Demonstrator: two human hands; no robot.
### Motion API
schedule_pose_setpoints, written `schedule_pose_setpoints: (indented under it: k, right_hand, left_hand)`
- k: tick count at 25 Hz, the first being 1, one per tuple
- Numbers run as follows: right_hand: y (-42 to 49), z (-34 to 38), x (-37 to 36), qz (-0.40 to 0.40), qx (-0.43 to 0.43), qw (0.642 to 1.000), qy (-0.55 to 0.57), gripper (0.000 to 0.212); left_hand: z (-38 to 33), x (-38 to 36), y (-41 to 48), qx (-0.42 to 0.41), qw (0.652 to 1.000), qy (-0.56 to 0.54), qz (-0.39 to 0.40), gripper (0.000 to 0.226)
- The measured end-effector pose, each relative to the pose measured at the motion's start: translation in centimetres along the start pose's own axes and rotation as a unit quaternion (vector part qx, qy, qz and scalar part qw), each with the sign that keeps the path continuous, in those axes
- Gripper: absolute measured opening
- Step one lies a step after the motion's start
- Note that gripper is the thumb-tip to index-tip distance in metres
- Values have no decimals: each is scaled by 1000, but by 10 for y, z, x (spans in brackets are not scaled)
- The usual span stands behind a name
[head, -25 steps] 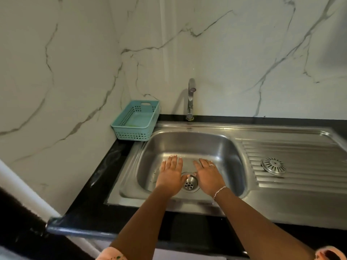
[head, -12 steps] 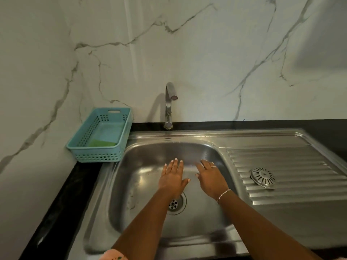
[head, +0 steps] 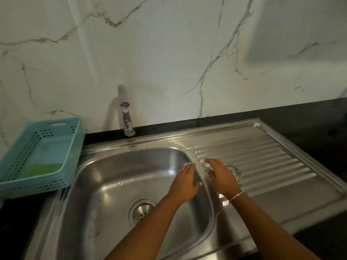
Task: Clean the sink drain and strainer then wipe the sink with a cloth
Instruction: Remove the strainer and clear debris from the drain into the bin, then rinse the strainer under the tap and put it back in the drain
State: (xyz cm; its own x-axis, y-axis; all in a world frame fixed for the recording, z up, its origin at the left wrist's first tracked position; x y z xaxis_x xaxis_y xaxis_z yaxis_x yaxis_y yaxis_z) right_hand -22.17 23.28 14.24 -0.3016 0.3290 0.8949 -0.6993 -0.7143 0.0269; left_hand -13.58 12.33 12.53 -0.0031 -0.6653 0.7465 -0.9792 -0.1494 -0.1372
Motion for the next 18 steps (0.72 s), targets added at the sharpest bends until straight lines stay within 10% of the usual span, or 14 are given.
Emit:
schedule_pose_setpoints:
  k: [7, 18]
  right_hand:
    - [4, -73, 39, -80, -211, 968, 113, 29]
    - [20, -110, 33, -19, -363, 893, 266, 22]
  left_hand:
    - [-52, -17, 40, 107, 886, -448, 56, 55]
    - [-52, -17, 61, 166, 805, -562, 90, 62]
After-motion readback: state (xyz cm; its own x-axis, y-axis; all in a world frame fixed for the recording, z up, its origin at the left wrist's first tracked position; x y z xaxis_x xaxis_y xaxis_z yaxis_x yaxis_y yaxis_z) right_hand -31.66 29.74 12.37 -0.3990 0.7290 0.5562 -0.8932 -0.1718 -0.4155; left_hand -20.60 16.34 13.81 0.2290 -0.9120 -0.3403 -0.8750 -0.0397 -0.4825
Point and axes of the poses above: each hand's wrist, its own y-axis towards the middle knuckle, its own x-axis out of the back of the hand, z = x × y, the point moved 2 cm from there along y, towards the middle knuckle, and after that the axes turned 7 degrees about z, right-handed, at the moved point
